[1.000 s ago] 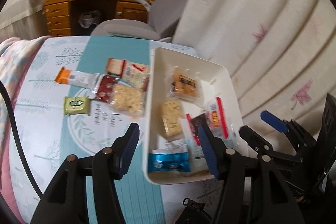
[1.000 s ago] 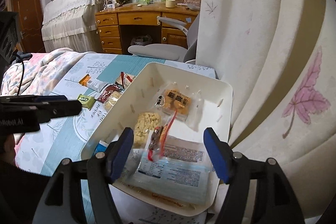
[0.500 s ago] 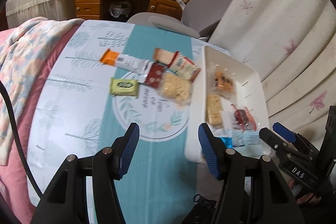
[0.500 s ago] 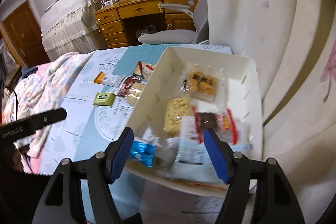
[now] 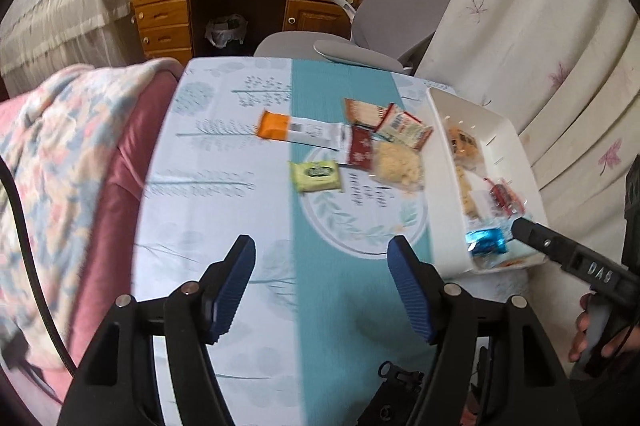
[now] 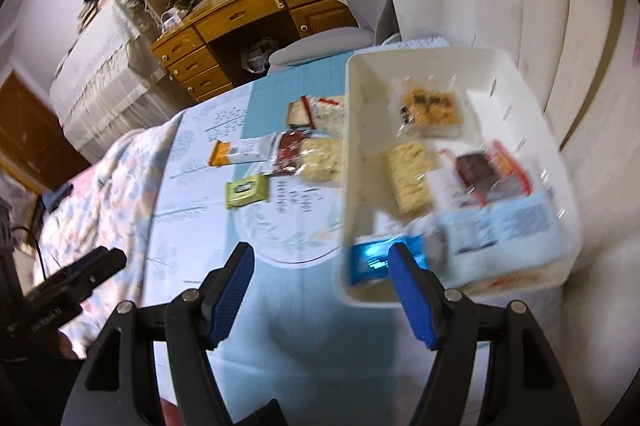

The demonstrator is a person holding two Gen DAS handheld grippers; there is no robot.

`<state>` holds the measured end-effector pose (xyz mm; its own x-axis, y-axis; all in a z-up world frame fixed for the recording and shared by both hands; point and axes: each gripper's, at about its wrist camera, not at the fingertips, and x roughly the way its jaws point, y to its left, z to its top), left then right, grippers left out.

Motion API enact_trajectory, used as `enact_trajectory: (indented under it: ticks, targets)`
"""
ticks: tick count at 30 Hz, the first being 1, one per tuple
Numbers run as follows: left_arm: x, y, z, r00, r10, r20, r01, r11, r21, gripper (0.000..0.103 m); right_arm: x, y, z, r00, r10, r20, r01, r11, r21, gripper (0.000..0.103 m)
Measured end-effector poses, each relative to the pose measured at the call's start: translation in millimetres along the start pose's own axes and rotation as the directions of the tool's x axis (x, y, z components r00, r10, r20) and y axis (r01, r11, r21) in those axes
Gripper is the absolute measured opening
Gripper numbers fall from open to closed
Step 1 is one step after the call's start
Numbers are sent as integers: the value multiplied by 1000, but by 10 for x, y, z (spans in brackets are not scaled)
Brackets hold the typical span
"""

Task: Organize snacks
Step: 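Withdraw both open tools from the white tray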

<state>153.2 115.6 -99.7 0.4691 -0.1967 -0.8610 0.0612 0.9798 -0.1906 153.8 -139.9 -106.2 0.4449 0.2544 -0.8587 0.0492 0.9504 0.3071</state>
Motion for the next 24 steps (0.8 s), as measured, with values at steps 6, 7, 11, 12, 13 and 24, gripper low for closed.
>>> enact_trajectory:
  ticks: [6, 7, 11, 12, 13, 24]
  targets:
    - [-62, 435, 116, 1000, 24, -10, -23, 996, 91, 70, 137, 334, -115, 999, 43, -20, -40, 990, 134, 70]
    - [-60, 510, 144, 1000, 28, -13, -27, 994, 105, 71, 164, 382, -130, 999, 45, -23, -41, 988, 147, 70]
    - [-28, 706, 254, 999, 35, -20, -32, 988, 154, 72, 335, 622, -197, 998, 47, -42, -39, 983, 178, 70]
    - [-15, 737, 283, 999, 39, -21, -35, 985, 167, 72, 375, 670, -211, 998, 47, -48, -38, 983, 178, 70]
    - [7, 780, 331, 999, 42, -25, -37, 982, 183, 72, 411, 712, -224, 997, 48, -54, -38, 983, 178, 70]
    - [442, 886, 865, 996, 8, -94, 17, 964, 265, 72, 935, 989, -278, 995, 29, -91, -19, 994, 105, 70]
